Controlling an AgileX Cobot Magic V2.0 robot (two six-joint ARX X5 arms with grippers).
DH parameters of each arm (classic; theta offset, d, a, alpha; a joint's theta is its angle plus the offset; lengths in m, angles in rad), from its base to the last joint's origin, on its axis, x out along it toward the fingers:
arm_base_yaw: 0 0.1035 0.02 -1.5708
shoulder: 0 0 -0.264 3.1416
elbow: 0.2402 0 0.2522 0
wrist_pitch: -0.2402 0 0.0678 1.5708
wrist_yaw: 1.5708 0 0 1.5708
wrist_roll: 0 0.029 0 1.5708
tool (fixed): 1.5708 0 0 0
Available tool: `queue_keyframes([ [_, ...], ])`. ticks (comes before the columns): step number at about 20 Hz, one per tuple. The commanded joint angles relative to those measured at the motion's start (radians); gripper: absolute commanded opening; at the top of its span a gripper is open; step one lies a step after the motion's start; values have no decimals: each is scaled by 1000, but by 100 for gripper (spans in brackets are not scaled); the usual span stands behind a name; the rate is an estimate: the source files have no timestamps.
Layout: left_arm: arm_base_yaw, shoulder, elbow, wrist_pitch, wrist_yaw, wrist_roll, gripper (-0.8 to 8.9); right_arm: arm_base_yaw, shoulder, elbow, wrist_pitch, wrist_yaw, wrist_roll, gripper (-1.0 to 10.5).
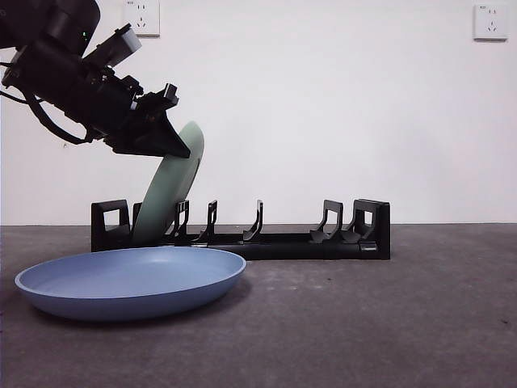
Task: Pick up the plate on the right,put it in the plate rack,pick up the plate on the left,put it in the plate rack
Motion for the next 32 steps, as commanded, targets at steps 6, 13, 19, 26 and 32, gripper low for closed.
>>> queue_keyframes([
  [6, 2, 12, 2, -35, -6, 34, 138, 1, 10, -6, -22, 0, -10, 379],
  [13, 2, -44, 2, -121, 2, 15, 262, 1, 10, -6, -22, 0, -10, 379],
  [19, 8, -245, 2, -255, 1, 16, 261, 1, 50, -6, -22, 0, -9, 379],
  [26, -66, -579, 2, -698, -3, 240, 261, 142, 257, -6, -9, 18, -10, 378],
  [32, -147, -824, 2, -1008, -63, 352, 262, 329, 529, -7, 60, 120, -3, 378],
])
